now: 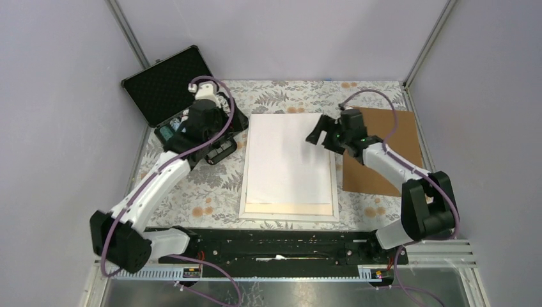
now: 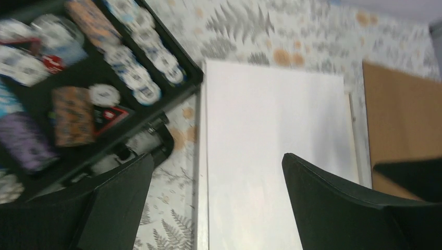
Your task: Put the photo into the frame
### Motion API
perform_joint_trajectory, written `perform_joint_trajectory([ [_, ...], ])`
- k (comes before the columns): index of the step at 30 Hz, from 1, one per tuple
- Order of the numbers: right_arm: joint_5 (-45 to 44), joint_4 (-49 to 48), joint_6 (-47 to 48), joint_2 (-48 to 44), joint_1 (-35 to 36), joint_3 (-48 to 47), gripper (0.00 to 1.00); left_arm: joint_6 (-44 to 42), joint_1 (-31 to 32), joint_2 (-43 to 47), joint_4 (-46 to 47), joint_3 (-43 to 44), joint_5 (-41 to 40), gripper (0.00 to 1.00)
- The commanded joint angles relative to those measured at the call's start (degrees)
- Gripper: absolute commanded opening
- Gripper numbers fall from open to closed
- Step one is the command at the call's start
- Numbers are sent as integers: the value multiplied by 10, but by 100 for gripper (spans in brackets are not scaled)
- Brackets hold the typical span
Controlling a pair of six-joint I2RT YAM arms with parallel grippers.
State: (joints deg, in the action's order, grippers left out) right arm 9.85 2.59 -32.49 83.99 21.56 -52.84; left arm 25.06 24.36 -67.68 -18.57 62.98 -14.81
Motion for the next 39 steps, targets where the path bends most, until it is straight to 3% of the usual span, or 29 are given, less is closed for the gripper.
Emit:
perform_joint_trajectory([
  [1, 137, -57, -33, 54, -99, -38, 90, 22, -6, -80, 18, 19, 150, 99],
  [7, 257, -84, -38, 217, -182, -177, 72, 39, -13, -180, 5, 30, 242, 99],
  [10, 258, -68, -40, 292, -185, -244, 66, 56, -18, -204, 22, 18, 270, 99],
  [20, 221, 32, 26, 374, -184, -363, 68, 87, -33, -285, 32, 15, 332, 99],
  [39, 196, 61, 82, 426, -152, -385, 67, 148, -48, -370, 54, -1, 376, 98],
])
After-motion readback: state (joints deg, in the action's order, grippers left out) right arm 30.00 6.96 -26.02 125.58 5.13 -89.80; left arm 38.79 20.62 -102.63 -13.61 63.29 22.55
